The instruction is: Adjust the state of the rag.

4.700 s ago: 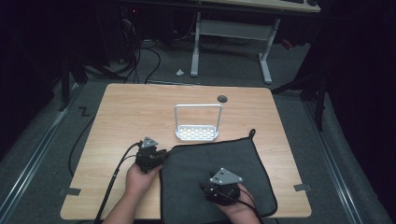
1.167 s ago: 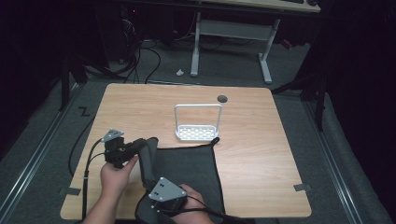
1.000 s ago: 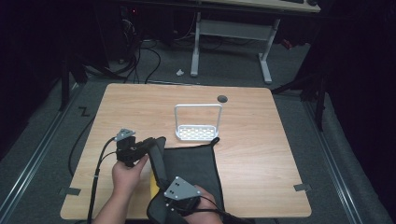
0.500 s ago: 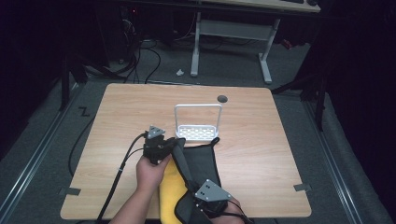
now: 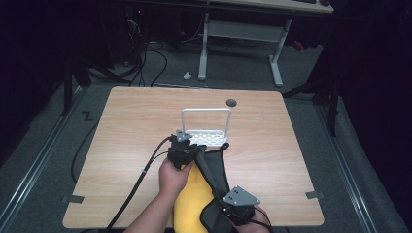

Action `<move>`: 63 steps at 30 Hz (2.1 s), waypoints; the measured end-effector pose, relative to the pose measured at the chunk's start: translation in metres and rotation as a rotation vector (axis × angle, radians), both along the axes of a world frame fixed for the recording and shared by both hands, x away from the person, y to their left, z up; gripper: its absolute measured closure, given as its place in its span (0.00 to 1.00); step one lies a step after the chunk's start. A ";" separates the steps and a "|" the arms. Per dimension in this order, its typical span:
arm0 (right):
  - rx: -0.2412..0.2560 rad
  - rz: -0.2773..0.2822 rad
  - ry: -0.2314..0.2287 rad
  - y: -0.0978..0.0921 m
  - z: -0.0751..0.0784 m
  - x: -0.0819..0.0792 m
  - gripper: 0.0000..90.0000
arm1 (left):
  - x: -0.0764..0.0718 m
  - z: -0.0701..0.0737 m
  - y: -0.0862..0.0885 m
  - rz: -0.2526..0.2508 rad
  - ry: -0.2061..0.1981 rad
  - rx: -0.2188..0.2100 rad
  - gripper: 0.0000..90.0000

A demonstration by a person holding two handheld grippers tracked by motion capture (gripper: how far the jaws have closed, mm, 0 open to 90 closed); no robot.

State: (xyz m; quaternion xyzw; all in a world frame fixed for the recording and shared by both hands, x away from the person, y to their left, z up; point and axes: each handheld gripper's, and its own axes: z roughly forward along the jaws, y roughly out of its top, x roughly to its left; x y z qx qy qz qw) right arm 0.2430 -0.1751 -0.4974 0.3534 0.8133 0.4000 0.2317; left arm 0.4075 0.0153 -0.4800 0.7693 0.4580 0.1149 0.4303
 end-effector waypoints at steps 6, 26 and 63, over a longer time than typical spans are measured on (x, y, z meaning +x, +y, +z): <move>-0.009 -0.040 0.024 -0.016 -0.003 -0.002 0.79 | 0.004 -0.007 -0.017 -0.031 0.010 -0.051 0.81; -0.001 -0.116 0.018 -0.028 -0.007 0.010 0.73 | -0.051 -0.025 0.051 -0.092 0.010 -0.052 0.67; -0.079 -0.087 0.145 -0.012 -0.027 0.039 0.94 | -0.076 -0.042 0.085 -0.160 0.050 -0.054 0.64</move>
